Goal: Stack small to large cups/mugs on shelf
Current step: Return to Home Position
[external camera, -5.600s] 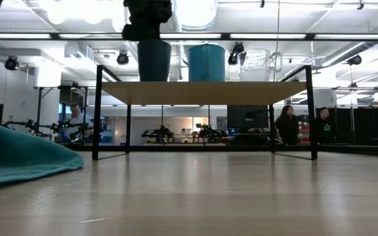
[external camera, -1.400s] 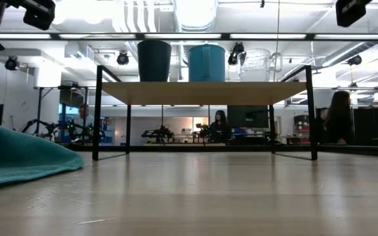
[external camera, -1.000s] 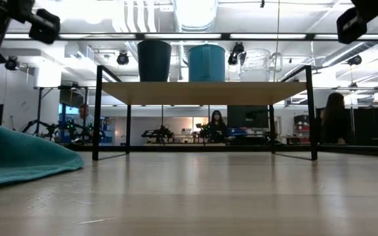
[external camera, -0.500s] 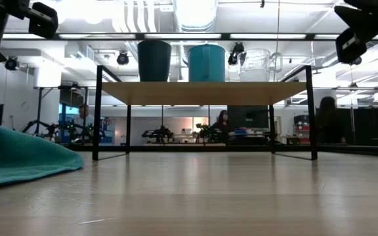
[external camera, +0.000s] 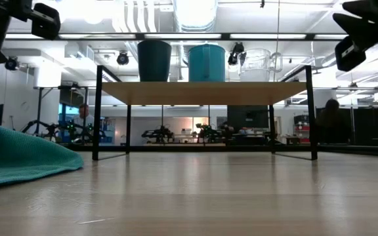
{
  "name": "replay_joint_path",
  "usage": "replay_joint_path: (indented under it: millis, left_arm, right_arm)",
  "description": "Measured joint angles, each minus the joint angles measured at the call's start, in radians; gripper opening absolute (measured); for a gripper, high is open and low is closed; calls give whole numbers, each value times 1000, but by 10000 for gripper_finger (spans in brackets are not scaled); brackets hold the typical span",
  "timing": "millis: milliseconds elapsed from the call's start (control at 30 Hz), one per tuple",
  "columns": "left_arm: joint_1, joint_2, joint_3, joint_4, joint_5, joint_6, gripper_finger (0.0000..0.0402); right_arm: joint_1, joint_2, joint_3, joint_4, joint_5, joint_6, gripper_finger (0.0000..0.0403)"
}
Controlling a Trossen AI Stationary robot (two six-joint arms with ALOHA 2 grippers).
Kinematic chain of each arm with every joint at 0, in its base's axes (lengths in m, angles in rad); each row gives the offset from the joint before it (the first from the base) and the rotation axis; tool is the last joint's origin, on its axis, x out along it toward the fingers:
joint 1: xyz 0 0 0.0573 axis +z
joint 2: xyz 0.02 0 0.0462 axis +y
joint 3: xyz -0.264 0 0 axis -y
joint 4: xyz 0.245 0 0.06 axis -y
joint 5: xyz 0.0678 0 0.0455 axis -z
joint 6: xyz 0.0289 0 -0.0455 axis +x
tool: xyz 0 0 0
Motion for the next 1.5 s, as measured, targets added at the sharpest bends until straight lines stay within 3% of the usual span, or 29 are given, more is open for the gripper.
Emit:
replay_joint_path:
  millis: [167,1500]
  left_arm:
    - [0,11,0,0,0,71,105]
    - [0,11,-1,2,0,67,105]
  right_arm:
    - [0,2,0,-12,0,0,74]
    - [0,21,1,-13,-1,0,80]
